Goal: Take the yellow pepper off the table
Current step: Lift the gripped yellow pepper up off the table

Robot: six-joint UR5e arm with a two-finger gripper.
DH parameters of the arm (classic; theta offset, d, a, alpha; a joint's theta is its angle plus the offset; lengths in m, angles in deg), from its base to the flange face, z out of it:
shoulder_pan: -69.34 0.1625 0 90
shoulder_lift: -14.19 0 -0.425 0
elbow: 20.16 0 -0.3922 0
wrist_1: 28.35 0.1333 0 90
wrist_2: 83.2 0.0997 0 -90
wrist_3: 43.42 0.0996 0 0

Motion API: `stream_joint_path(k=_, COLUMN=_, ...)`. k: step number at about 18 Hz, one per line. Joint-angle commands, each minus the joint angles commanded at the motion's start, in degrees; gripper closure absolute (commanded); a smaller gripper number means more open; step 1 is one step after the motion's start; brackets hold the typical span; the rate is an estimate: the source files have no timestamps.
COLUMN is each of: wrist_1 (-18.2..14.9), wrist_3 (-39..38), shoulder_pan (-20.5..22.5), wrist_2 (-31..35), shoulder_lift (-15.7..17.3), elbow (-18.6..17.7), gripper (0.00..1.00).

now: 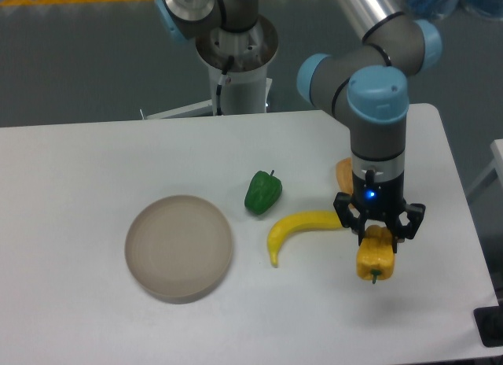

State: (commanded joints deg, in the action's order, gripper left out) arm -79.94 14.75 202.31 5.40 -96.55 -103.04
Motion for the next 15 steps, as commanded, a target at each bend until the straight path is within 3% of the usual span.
stream_joint_path(k=6, wrist_1=-1.32, wrist_3=5.11, shoulder_pan=0.01, wrist_2=5.35, shoulder_lift=-0.61, elbow=1.66, gripper=0.64)
stream_joint_path(k=15, wrist_1=-1.14, wrist_3=5.64, shoulder_pan=-0.08, wrist_2=5.45, shoulder_lift=-0.97, elbow=1.93, gripper=0.64)
